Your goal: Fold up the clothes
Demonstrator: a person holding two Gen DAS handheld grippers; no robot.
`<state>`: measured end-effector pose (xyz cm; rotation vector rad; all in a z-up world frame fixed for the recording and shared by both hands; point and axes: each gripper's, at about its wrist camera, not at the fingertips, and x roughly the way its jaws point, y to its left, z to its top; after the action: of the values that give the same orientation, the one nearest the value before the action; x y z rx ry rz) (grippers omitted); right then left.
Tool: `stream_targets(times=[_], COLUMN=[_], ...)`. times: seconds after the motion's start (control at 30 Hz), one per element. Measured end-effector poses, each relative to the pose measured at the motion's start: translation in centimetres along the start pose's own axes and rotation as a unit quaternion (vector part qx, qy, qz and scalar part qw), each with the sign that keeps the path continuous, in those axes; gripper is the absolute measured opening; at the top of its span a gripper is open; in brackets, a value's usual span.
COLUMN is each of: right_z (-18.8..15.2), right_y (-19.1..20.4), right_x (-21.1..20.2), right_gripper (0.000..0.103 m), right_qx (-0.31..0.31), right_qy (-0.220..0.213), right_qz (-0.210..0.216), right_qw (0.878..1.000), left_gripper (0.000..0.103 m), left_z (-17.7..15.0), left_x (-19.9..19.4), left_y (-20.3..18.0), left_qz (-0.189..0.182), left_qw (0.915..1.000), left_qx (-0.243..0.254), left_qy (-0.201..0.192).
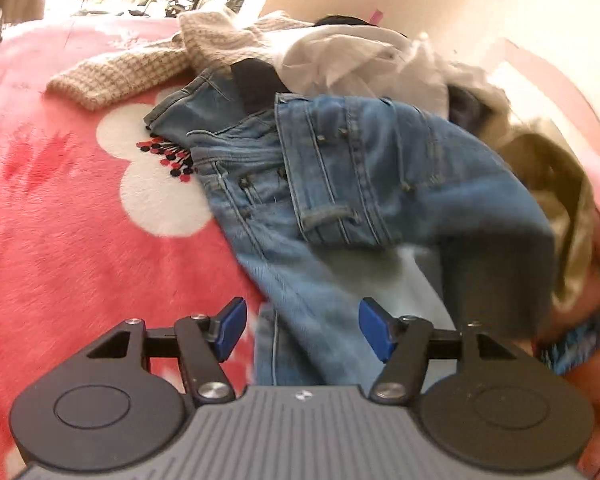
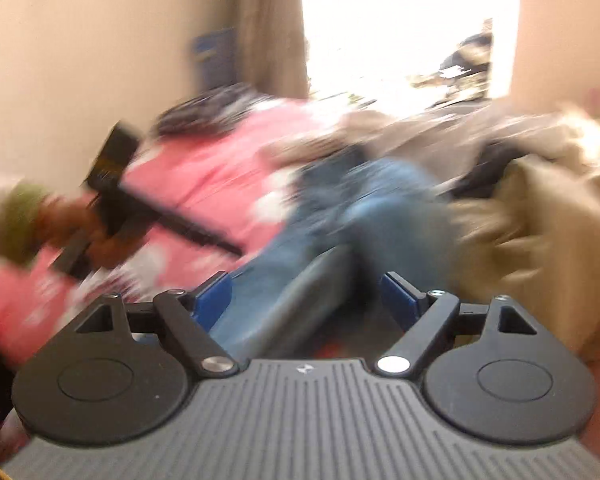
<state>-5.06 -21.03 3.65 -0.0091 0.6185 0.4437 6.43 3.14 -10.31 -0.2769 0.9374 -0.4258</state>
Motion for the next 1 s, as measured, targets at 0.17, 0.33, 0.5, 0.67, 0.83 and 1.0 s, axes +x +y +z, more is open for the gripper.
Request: stream_targets(times=[0.17,0.33,0.5,0.67,0.83,1.0], right_z=[-1.2,0.5,2.2,-0.4,-0.6,2.1], right_y=[-4.2,-1.1,1.3,4.5,4.1,2.3], right_x=[0.1,4.4,10.5,14.6,15.3,15.8], right_gripper=[0.082,0.085,0.085,0.085,0.068,0.063], right_qx=[0.131,-0.009,-0.181,-0.378,-0.407,-0.324], right_qy=[-0.033,-0.024,0.010,0.042,0.022,-0.005], right_qz=[-0.024,-0.030,-0.062,-0.141,-0.218,-0.206], right_qw=[0.991,0.999,0.982,0.914,0.887,0.923], left_gripper=[0.063,0.062,0.061,0.053,0.049,0.050], left_z=[1.6,2.5,3.6,4.6,5.0,5.5], left_x=[3.6,6.2,7.2,8.1,8.4,9.4], left_y=[0.7,1.2,1.8,2.5,4.0,4.0], left_qz=[0.005,0.029,0.039,0.049,0.040,0.044], left_qw=[0.9998,0.9994,0.9988,0.9976,0.9965,0.9948], left_qx=[-0.017,-0.019,-0.021,-0.025,-0.048,-0.055], left_qy=[0.003,-0.003,-0.022,-0.042,-0.055,-0.073])
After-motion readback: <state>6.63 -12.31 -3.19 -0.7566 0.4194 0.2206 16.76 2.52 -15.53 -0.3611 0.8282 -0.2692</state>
